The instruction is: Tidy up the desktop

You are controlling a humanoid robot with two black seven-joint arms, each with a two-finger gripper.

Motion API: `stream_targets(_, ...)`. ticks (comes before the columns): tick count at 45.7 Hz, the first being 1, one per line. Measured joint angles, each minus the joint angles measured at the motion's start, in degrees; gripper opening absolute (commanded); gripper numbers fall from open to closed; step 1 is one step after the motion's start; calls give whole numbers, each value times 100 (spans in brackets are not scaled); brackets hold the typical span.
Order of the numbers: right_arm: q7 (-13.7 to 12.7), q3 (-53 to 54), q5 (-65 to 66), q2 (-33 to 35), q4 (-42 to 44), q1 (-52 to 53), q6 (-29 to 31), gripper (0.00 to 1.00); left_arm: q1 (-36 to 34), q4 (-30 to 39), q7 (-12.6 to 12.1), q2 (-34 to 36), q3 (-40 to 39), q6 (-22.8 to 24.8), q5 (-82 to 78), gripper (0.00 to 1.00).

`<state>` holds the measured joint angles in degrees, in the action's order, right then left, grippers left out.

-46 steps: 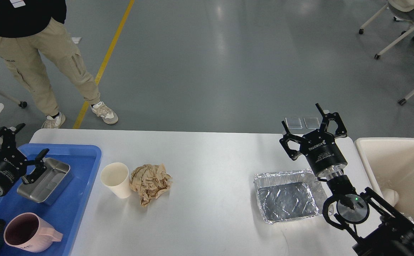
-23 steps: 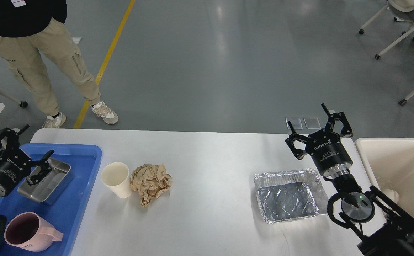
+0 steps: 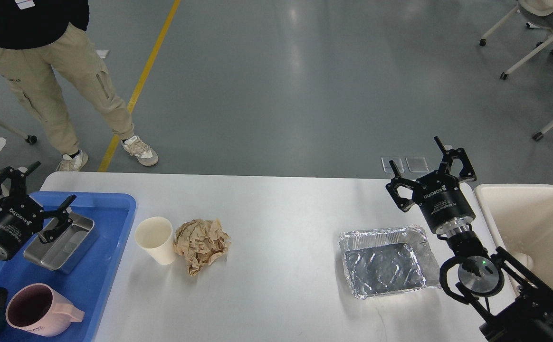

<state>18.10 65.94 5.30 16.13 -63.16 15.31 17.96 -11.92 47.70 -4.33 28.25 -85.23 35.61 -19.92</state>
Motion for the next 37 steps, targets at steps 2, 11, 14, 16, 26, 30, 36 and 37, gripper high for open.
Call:
stream_targets(2, 10, 36, 5, -9, 2, -4, -2, 100, 0, 12, 0, 8, -10, 43, 2, 97)
stream_targets(11, 18, 118, 23, -57, 76, -1, -109, 100, 18, 26, 0, 42, -30, 190, 111, 97)
stream_targets(14, 18, 119, 28, -57, 92, 15, -147, 100, 21, 26, 0, 47, -30, 197, 130, 97)
stream_targets(16, 18, 122, 27, -57, 118, 22, -180, 100, 22, 25, 0, 48, -31, 202, 134, 97)
stream_targets(26, 91, 163, 21, 79, 176, 63, -217, 100, -26, 20, -6, 113, -24, 220, 137, 97)
stream_targets(30, 99, 5, 222, 399, 87, 45, 47, 100, -28, 19, -6, 125, -15, 270, 137, 97)
stream_targets(36, 177, -440, 877, 1176, -162, 31, 276, 100, -37, 3, -6, 134, -2, 360, 137, 97)
stream_targets(37, 214, -501, 977, 1309, -210, 31, 289, 100, -37, 1, -6, 134, 3, 366, 137, 97)
